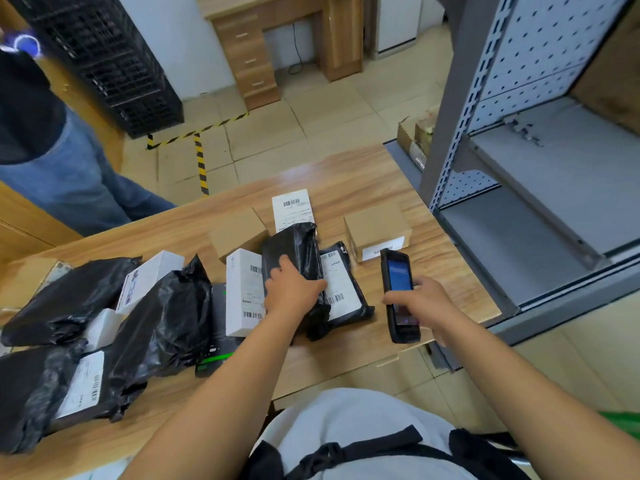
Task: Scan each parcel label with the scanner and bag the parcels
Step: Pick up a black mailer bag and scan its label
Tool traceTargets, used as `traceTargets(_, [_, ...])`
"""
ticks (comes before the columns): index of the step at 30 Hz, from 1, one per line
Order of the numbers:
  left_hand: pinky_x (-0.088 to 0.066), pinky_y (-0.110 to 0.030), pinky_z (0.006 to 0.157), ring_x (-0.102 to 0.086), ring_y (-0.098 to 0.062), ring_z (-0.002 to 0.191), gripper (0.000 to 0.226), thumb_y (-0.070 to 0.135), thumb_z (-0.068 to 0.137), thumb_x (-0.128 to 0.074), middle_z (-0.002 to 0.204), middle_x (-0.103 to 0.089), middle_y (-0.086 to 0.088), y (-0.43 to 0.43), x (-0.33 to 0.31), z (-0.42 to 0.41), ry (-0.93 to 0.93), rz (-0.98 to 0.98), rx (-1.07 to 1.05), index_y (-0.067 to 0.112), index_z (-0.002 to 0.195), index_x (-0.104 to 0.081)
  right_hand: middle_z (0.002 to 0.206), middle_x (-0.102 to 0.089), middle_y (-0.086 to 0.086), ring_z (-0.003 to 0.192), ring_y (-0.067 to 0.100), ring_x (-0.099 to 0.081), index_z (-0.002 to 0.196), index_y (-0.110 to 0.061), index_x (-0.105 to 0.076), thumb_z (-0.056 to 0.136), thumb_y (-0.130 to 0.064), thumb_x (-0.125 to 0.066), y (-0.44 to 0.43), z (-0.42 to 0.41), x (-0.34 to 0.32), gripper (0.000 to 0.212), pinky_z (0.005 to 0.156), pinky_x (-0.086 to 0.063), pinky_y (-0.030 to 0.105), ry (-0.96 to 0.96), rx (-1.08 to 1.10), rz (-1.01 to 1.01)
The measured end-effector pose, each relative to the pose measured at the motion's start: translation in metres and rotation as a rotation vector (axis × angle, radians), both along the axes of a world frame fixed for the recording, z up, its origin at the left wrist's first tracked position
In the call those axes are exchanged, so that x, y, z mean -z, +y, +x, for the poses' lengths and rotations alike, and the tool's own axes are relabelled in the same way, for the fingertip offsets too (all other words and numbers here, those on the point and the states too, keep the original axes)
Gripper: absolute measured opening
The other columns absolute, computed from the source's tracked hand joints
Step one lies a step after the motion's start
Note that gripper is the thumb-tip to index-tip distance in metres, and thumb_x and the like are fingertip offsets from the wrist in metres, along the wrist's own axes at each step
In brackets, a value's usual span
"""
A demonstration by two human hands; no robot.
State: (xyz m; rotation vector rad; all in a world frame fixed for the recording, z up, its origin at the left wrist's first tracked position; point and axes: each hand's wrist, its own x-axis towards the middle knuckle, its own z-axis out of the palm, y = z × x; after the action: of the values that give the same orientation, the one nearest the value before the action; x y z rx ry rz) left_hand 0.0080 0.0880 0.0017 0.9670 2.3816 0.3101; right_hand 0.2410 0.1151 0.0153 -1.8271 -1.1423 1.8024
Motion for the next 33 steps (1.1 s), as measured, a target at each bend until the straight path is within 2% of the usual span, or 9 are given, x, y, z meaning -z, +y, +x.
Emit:
traceTargets(2, [-0.04,-0.053,0.102,-0.03,-0.035,0.14,0.111,0.05,0.075,-0.077,0.154,-0.028,-0.012,0.007,0.004,0.006,0.04,-0.07,0.021,0.02,0.156,-0.007,0.103,-0.073,0.012,0.082,0.022,-0.071,0.117,-0.009,-0.063,0.081,-0.012,-0.083,-0.01,0.006,-0.013,0.042,0.058,-0.057,0.029,0.115,0.026,0.004])
traceTargets(5, [-0.041,-0.051,0.101,-0.028,-0.035,0.141,0.115,0.046,0.074,-0.08,0.154,-0.025,-0.013,0.01,0.012,0.011,0.117,-0.129,0.05,0.021,0.155,-0.003,0.098,-0.073,0.009,0.086,0.02,-0.068,0.118,-0.013,-0.067,0.084,-0.015,-0.08,-0.023,0.014,-0.025,0.036,0.075,-0.059,0.039,0.236,0.027,0.015])
traceTargets(8, [-0.044,-0.051,0.097,-0.026,-0.035,0.14,0.115,0.042,0.076,-0.079,0.154,-0.021,-0.013,0.008,0.019,0.015,0.191,-0.152,0.091,0.023,0.155,0.002,0.094,-0.07,0.007,0.085,0.02,-0.066,0.119,-0.01,-0.068,0.086,-0.012,-0.076,-0.032,0.016,-0.032,0.034,0.082,-0.06,0.048,0.34,0.04,0.019])
traceTargets(11, [-0.045,-0.05,0.094,-0.024,-0.036,0.139,0.114,0.038,0.078,-0.078,0.153,-0.02,-0.013,0.007,0.021,0.016,0.237,-0.182,0.128,0.021,0.155,0.005,0.086,-0.071,0.0,0.073,0.015,-0.071,0.121,-0.007,-0.068,0.088,-0.013,-0.074,-0.037,0.017,-0.042,0.034,0.066,-0.062,0.037,0.452,0.058,-0.005])
traceTargets(13, [-0.046,-0.048,0.093,-0.026,-0.037,0.139,0.113,0.036,0.079,-0.077,0.153,-0.021,-0.014,0.009,0.019,0.016,0.246,-0.186,0.132,0.018,0.155,0.004,0.083,-0.073,-0.001,0.072,0.014,-0.071,0.121,-0.009,-0.068,0.088,-0.015,-0.073,-0.04,0.018,-0.047,0.034,0.065,-0.061,0.034,0.497,0.044,-0.013])
traceTargets(16, [-0.045,-0.046,0.096,-0.028,-0.038,0.139,0.117,0.036,0.076,-0.08,0.153,-0.022,-0.015,0.01,0.017,0.014,0.24,-0.198,0.122,0.016,0.155,0.004,0.084,-0.073,0.0,0.075,0.015,-0.071,0.116,-0.011,-0.069,0.082,-0.022,-0.075,-0.041,0.018,-0.053,0.037,0.073,-0.059,0.039,0.527,0.021,-0.001])
traceTargets(19, [-0.043,-0.049,0.1,-0.025,-0.037,0.141,0.124,0.04,0.07,-0.084,0.154,-0.022,-0.016,0.013,0.016,0.014,0.199,-0.238,0.071,0.013,0.155,0.003,0.078,-0.071,-0.002,0.068,0.012,-0.07,0.102,-0.016,-0.069,0.07,-0.033,-0.077,-0.043,0.016,-0.057,0.037,0.071,-0.056,0.038,0.567,0.019,0.01])
traceTargets(27, [-0.046,-0.047,0.08,-0.028,-0.028,0.132,0.112,0.044,0.068,-0.082,0.142,-0.027,-0.01,0.013,0.016,0.021,0.262,-0.213,-0.014,0.009,0.148,-0.011,0.079,-0.073,-0.003,0.07,0.012,-0.071,0.096,-0.02,-0.072,0.07,-0.034,-0.077,-0.047,0.013,-0.057,0.03,0.069,-0.055,0.037,0.591,-0.014,0.026])
traceTargets(33, [-0.044,-0.046,0.097,-0.03,-0.031,0.135,0.103,0.045,0.07,-0.083,0.147,-0.03,-0.013,0.006,-0.003,0.004,0.151,-0.163,-0.03,0.008,0.145,-0.023,0.079,-0.074,-0.003,0.072,0.013,-0.072,0.1,-0.019,-0.071,0.068,-0.032,-0.077,-0.05,0.013,-0.053,0.035,0.074,-0.054,0.04,0.58,-0.008,0.021])
